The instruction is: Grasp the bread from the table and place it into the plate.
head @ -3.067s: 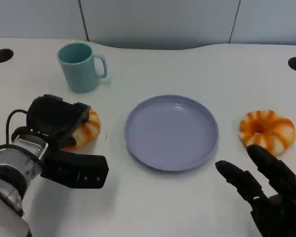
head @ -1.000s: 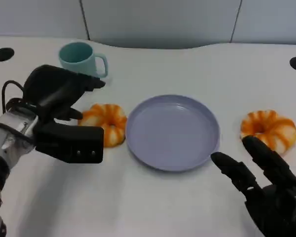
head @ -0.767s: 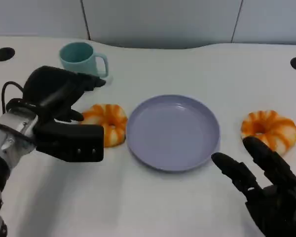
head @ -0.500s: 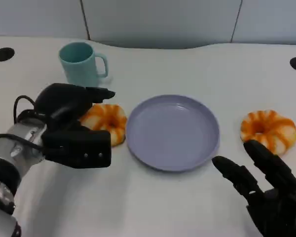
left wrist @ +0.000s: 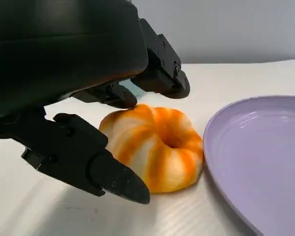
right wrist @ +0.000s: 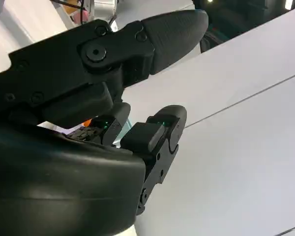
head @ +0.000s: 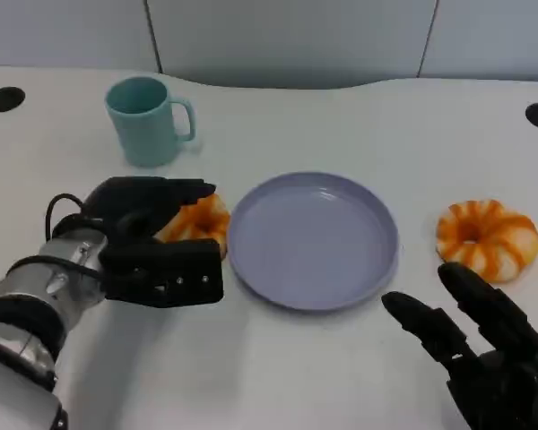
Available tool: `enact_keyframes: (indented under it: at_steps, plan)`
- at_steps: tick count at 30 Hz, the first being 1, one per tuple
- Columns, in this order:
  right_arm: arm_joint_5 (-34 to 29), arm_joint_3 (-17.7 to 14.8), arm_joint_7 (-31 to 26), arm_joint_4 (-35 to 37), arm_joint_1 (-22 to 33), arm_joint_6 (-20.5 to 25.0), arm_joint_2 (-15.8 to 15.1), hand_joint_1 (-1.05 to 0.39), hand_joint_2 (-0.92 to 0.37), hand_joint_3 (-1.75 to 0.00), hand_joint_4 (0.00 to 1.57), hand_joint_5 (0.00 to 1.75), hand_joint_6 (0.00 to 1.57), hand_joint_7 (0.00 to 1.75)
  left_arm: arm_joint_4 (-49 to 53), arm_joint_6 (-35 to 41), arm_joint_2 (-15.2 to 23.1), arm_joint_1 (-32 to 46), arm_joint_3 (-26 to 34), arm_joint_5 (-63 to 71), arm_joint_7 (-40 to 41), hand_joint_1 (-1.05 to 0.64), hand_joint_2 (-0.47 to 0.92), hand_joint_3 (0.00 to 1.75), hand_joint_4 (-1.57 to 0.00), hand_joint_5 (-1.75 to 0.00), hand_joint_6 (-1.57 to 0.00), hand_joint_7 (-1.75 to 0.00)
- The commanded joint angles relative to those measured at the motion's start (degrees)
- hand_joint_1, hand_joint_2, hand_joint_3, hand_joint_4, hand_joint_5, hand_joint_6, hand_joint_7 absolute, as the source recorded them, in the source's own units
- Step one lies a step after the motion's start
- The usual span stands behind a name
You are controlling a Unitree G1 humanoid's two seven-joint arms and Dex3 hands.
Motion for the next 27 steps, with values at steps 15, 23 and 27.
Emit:
enact_keyframes:
  at_steps: [15,23,27]
  plan:
    - [0.1,1.6,-1.3,-1.5,1.9,-2.5,1.3,-0.60,-0.92,-0.09,0.59,0.41,0.74,0.00,2.9,5.4,-1.0,-1.4,-2.9,2.7,-0.3,-0.20,0.75,0.00,-0.38,-0.01,-0.40,0.00]
    - [0.1,1.7,-1.4,-1.5,1.9,-2.6,1.3,-0.60,-0.92,-0.10,0.59,0.41,0.74,0.00,2.9,5.4,-0.9,-1.4,-3.0,2.7,-0.3,-0.20,0.75,0.00,-0.38,-0.01,-0.40,0.00]
    - [0.3,1.8,-1.1,-1.6,2.3,-2.9,1.5,-0.60,-0.92,-0.10,0.59,0.41,0.74,0.00,3.1,5.7,-1.3,-0.7,-3.6,3.6,3.3,-0.16,0.76,0.01,-0.43,-0.03,-0.43,-0.02]
